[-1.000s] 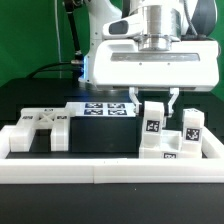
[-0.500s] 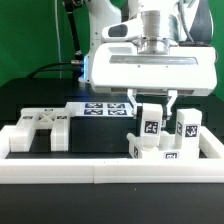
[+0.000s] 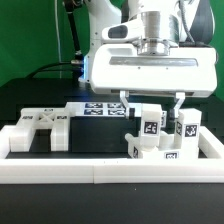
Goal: Assemble chair
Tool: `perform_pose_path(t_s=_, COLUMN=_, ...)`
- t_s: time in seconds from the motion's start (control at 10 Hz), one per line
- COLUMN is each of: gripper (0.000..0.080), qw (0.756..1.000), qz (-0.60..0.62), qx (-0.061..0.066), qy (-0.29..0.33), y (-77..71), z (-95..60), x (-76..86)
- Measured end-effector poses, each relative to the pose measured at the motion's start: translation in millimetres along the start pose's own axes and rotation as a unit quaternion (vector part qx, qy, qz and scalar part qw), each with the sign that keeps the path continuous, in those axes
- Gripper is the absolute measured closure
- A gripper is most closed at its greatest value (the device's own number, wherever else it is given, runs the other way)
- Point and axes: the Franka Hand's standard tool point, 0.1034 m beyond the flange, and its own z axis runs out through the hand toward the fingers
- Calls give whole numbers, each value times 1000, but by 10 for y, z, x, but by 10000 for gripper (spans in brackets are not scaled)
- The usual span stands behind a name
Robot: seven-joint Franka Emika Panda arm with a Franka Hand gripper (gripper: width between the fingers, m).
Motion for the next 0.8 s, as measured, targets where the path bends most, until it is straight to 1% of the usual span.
perform_pose_path(t_s=0.1, gripper=188, qw=1000, qz=0, qx=0, qy=0, y=1, z=2, x=-3)
perform_pose_path(t_s=0.2, gripper=162, qw=1000, qz=-2, qx=0, qy=-1, y=8, z=2, x=-2)
perform_pose_path(t_s=0.4, gripper=152, qw=1000, qz=-7, qx=-1, qy=-3, y=45, z=-23, x=36)
perform_pose_path(t_s=0.7, gripper=150, qw=1000, qz=-9, qx=2, qy=-8, y=87, z=-106, x=152)
perform_pose_path(t_s=0.8, gripper=150, qw=1000, qz=-8, qx=2, qy=-8, y=90, z=-113, x=172)
